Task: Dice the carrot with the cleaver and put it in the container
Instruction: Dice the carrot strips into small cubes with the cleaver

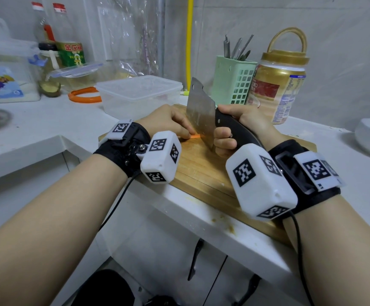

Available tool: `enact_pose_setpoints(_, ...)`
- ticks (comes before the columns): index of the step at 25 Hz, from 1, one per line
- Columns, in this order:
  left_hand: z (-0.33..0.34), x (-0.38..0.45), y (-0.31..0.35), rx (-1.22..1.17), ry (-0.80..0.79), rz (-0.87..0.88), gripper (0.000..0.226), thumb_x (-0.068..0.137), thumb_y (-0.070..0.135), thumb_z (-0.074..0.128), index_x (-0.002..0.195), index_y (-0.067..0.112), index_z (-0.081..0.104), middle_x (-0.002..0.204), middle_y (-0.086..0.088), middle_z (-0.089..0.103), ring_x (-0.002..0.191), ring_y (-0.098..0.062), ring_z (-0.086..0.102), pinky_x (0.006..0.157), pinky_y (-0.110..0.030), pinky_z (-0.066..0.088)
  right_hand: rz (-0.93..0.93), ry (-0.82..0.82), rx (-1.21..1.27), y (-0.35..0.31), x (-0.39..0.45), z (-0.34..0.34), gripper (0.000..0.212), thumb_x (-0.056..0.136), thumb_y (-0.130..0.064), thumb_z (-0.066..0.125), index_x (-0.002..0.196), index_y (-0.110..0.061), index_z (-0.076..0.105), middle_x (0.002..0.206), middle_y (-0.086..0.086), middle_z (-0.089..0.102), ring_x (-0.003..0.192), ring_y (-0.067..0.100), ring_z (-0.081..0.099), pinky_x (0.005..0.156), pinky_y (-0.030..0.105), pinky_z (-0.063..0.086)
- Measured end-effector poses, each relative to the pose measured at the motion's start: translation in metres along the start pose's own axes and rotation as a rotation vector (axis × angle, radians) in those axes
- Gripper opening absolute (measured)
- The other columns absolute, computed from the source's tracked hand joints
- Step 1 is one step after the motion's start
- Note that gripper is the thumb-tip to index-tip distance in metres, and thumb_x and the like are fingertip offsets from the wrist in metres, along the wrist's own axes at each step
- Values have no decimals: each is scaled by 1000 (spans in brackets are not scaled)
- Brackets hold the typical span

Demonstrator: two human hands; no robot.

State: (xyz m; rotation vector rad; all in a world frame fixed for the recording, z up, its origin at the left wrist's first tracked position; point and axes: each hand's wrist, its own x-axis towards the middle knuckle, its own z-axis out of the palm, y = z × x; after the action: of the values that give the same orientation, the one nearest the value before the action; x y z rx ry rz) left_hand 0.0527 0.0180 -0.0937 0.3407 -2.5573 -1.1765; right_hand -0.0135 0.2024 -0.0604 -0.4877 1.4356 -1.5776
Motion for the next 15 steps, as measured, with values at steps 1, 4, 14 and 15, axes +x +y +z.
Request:
enact_pose_setpoints(1, 0, 0, 0, 4, -1, -4, 13, 81, 2, 73, 91, 9, 76, 105, -16, 71, 101, -24, 64, 72, -10, 48, 7, 0, 1, -1, 1, 0, 32, 98, -36, 40, 76, -12, 39, 42, 1, 38, 30, 14, 33, 45, 21, 23)
enact_pose_setpoints(4, 0, 1, 0, 13, -5, -9, 12, 81, 2, 72, 90, 10, 75, 104, -15, 72, 101, -22, 64, 70, -7, 47, 12, -5, 14, -3, 1, -2, 33, 98, -35, 40, 75, -12, 43, 41, 1, 38, 29, 13, 33, 43, 16, 24)
enact_pose_setpoints(14, -1, 0, 1, 26, -14, -10, 8, 80, 2, 74, 85, 7, 73, 57, 16, 65, 70, 3, 65, 67, -15, 49, -33, 15, 88, -1, -4, -5, 34, 98, -34, 37, 72, -11, 39, 43, 1, 37, 30, 14, 34, 55, 25, 15)
enact_pose_setpoints(15, -1, 0, 1, 24, -14, -7, 8, 80, 1, 74, 87, 5, 72, 51, 19, 61, 59, 7, 60, 61, -9, 44, -43, 5, 94, 0, -5, -4, 35, 98, -34, 37, 71, -11, 40, 43, 1, 37, 29, 14, 33, 55, 25, 14)
